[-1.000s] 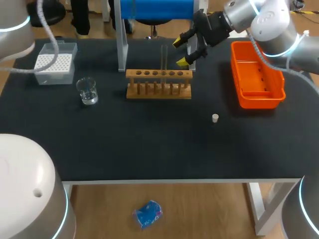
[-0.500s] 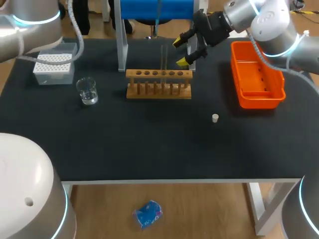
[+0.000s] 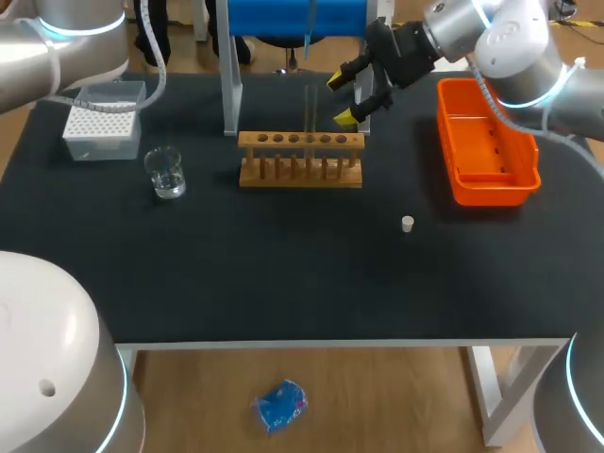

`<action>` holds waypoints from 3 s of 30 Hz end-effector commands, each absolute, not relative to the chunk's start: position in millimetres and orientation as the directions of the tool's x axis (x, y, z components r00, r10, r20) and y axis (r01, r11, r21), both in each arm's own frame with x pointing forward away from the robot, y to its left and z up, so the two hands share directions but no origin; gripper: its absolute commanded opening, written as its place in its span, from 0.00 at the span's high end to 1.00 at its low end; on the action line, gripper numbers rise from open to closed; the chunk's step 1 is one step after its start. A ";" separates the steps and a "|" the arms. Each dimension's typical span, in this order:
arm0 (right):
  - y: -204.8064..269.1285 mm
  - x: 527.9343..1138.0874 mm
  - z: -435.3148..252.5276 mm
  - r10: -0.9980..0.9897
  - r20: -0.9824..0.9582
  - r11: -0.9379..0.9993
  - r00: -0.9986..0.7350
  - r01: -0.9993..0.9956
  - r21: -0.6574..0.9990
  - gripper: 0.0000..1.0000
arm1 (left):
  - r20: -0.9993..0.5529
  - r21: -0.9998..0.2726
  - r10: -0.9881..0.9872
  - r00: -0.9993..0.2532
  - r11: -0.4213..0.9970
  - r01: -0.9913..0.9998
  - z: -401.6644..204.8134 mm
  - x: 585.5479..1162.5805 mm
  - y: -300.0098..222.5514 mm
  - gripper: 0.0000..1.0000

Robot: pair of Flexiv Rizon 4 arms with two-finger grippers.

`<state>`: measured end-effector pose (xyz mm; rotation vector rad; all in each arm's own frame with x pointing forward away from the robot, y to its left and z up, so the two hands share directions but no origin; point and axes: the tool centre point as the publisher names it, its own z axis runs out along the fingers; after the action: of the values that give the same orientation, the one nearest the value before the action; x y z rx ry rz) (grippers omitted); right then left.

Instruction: Invert the test tube, pick up the pipette, mount the tip to pipette, aspirate from beaker and dispense into the tube, eject the tip, return the pipette, and cap with the stopper.

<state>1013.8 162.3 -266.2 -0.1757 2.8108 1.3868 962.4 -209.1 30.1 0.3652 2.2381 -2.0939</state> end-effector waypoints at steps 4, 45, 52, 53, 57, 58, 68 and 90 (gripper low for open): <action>161.8 1013.7 -265.3 -0.100 -0.051 0.606 -0.994 -0.101 0.789 0.00 | -0.199 -0.977 0.139 -0.970 0.055 0.208 31.2 963.3 -208.8 1.00; 161.8 1013.7 -265.3 -0.100 -0.051 0.606 -0.994 -0.101 0.789 0.00 | -0.109 -0.994 0.171 -0.979 -0.015 0.108 -22.4 998.6 -211.6 1.00; 161.8 1013.7 -265.3 -0.100 -0.051 0.606 -0.994 -0.101 0.789 0.00 | -0.105 -0.994 0.167 -0.980 -0.009 0.105 -26.4 1003.7 -209.7 1.00; 161.8 1013.7 -265.3 -0.100 -0.051 0.606 -0.994 -0.101 0.789 0.00 | -0.102 -0.995 0.167 -0.981 -0.010 0.102 -27.3 1004.4 -209.2 1.00; 161.8 1013.7 -265.3 -0.100 -0.051 0.606 -0.994 -0.101 0.789 0.00 | -0.089 -0.996 0.162 -0.983 -0.014 0.088 -33.0 1006.7 -207.8 1.00; 161.8 1013.7 -265.3 -0.100 -0.051 0.606 -0.994 -0.101 0.789 0.00 | -0.089 -0.996 0.163 -0.983 -0.014 0.088 -33.7 1006.3 -208.2 1.00; 161.8 1013.7 -265.3 -0.100 -0.051 0.606 -0.994 -0.101 0.789 0.00 | -0.055 -0.998 0.170 -0.984 -0.023 0.052 -38.2 1004.7 -208.4 1.00; 161.8 1013.7 -265.3 -0.100 -0.051 0.606 -0.994 -0.101 0.789 0.00 | -0.073 -0.996 0.175 -0.982 -0.068 0.062 -42.0 1012.4 -211.3 1.00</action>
<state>1013.8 162.3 -266.2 -0.1757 2.8108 1.3867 1011.5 -212.8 -44.4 0.2752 2.1936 -2.3426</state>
